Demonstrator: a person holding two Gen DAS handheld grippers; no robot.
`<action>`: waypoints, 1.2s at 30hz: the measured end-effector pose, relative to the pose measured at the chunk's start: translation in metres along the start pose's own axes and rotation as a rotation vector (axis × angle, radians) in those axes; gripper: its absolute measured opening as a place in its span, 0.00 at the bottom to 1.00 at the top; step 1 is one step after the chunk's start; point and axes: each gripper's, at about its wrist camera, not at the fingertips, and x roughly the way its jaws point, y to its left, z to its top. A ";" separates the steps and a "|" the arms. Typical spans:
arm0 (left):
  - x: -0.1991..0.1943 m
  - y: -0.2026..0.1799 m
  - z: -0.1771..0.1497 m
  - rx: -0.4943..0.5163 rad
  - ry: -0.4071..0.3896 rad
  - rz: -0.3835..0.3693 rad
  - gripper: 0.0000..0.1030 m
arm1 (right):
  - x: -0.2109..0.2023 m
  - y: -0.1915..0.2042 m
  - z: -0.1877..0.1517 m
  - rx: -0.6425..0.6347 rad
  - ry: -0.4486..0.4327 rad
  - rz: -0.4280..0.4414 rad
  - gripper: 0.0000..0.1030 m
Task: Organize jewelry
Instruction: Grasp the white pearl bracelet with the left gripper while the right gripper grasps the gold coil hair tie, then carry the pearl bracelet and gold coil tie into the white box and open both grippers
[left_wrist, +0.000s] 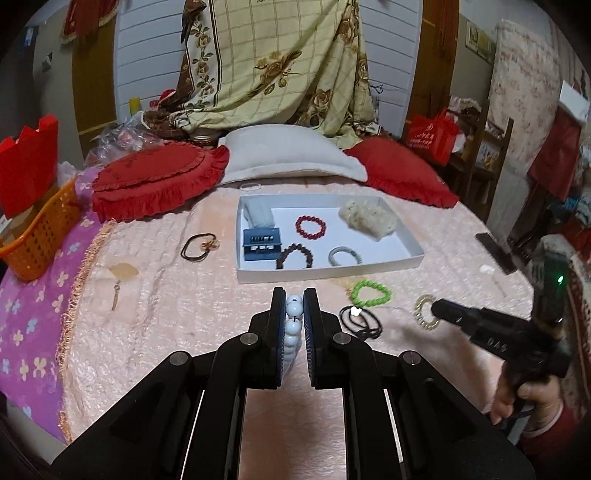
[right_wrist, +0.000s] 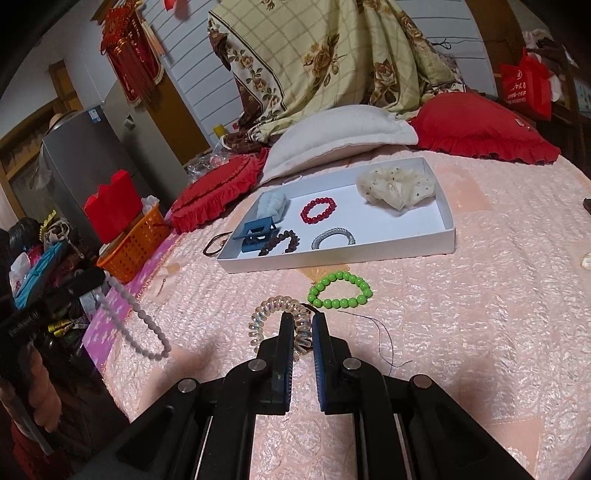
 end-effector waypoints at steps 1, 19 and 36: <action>0.000 0.001 0.003 -0.008 0.005 -0.012 0.08 | 0.000 0.000 0.000 0.002 -0.001 0.001 0.09; 0.050 -0.018 0.053 0.076 0.042 -0.048 0.08 | 0.019 -0.024 0.031 0.020 0.000 -0.034 0.09; 0.162 -0.062 0.150 0.140 0.128 -0.093 0.08 | 0.067 -0.054 0.106 -0.007 0.008 -0.104 0.09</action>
